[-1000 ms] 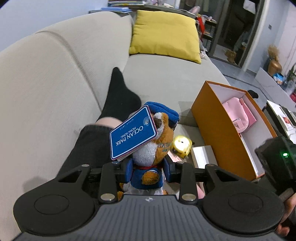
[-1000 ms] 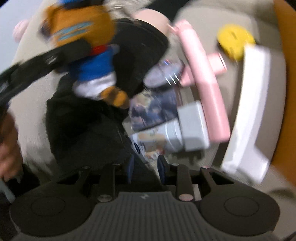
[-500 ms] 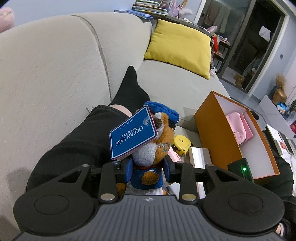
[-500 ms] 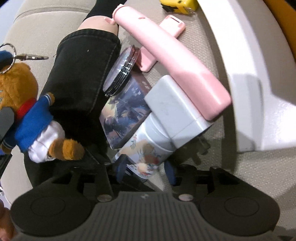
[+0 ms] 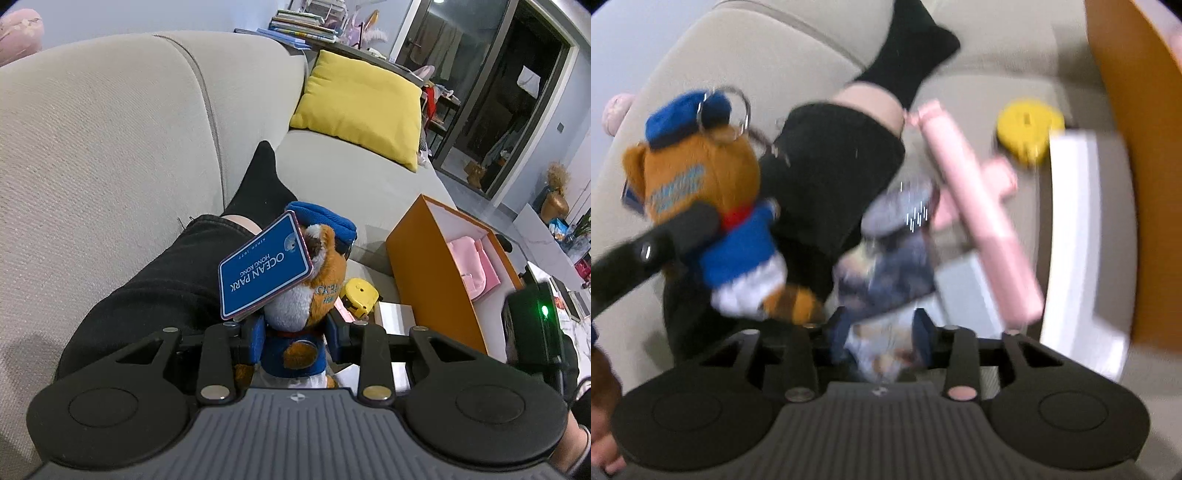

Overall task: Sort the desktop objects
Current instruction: 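Grasp the small brown photo card box with the right gripper while the left holds the bear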

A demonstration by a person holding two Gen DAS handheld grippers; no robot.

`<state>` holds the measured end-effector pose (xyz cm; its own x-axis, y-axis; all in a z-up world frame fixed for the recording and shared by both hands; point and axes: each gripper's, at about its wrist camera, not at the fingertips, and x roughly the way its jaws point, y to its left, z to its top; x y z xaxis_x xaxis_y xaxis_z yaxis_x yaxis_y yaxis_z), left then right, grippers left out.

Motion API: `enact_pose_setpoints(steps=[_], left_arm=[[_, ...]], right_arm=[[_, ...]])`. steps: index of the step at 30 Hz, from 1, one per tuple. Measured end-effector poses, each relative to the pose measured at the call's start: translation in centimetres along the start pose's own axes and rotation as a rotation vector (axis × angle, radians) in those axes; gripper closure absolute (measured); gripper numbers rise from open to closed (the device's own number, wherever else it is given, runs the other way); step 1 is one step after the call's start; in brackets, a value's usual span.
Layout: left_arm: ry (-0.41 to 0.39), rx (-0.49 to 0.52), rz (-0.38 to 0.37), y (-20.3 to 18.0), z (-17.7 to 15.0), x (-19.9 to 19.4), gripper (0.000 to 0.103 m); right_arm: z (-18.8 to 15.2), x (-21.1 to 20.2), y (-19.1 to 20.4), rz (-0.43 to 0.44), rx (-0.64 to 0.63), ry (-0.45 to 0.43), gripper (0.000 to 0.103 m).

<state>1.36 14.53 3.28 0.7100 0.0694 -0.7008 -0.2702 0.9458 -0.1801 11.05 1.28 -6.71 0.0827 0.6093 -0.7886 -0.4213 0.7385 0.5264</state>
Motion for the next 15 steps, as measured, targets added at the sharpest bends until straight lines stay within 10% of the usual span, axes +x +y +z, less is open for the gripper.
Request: enact_pose_setpoints(steps=[15], left_arm=[[-0.056, -0.034, -0.008, 0.5, 0.5, -1.2, 0.066]], right_arm=[[2.7, 2.7, 2.2, -0.139, -0.347, 0.12, 0.044]])
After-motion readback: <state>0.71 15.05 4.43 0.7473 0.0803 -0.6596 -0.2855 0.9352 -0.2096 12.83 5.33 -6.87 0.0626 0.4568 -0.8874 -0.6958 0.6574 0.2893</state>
